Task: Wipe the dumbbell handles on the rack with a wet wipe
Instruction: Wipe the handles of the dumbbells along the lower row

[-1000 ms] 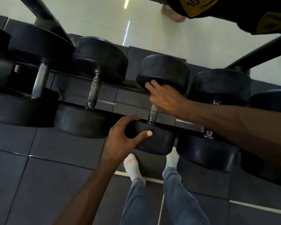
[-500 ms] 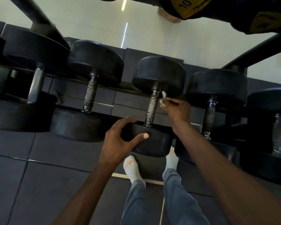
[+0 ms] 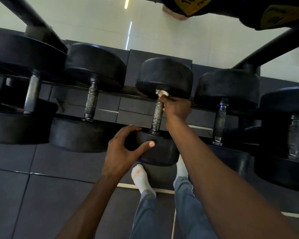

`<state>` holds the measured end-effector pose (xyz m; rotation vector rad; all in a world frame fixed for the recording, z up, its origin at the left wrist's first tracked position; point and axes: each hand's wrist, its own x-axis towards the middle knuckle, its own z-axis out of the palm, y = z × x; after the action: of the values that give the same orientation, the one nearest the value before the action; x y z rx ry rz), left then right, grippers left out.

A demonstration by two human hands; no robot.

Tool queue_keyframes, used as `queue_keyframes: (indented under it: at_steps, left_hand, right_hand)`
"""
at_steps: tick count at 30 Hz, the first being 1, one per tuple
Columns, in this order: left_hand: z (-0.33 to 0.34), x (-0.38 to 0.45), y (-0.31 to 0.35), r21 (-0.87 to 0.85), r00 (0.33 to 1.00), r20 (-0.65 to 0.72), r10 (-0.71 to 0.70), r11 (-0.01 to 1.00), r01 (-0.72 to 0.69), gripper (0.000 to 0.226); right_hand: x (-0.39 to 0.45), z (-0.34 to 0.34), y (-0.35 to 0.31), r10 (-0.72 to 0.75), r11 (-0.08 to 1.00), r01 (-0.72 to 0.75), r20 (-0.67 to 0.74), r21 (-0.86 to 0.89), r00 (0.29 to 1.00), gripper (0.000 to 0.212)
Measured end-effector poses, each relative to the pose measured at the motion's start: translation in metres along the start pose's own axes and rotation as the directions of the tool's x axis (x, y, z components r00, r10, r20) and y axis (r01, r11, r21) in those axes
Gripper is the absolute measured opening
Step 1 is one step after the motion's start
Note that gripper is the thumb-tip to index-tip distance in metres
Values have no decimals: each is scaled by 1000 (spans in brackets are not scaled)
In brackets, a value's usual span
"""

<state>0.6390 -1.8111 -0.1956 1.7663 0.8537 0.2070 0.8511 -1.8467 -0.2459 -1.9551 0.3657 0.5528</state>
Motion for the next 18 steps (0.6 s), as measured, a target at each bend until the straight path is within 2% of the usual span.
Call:
queue_keyframes:
  at_steps: [3, 5, 7, 9, 11, 13, 15, 18]
  left_hand:
    - [0, 0, -1, 9, 1000, 2, 0, 1000, 0, 62]
    - [0, 1, 0, 17, 1000, 1, 6, 1000, -6, 61]
    - [0, 1, 0, 25, 1000, -6, 7, 1000, -7, 59]
    - [0, 2, 0, 21, 1000, -9, 4, 1000, -4, 59]
    - [0, 2, 0, 18, 1000, -3, -3, 1000, 3, 60]
    - [-1, 1, 0, 27, 1000, 2, -2, 1000, 2, 61]
    - [-1, 1, -1, 28, 1000, 2, -7, 1000, 7, 62]
    - [-1, 1, -1, 19, 1000, 0, -10, 1000, 10, 63]
  right_hand:
    - [6, 1, 2, 93, 994, -92, -2, 52, 996, 22]
    - [11, -2, -3, 207, 953, -224, 101, 203, 973, 19]
    - [19, -6, -2, 326, 867, -385, 225, 316, 918, 18]
    - [24, -12, 2, 391, 795, -493, 321, 354, 862, 15]
    - [28, -16, 3, 425, 765, -540, 354, 350, 833, 14]
    - [32, -19, 2, 438, 810, -514, 293, 281, 850, 15]
    - [36, -21, -1, 372, 899, -407, 209, 163, 905, 20]
    - [32, -16, -8, 259, 956, -280, 207, 82, 944, 26]
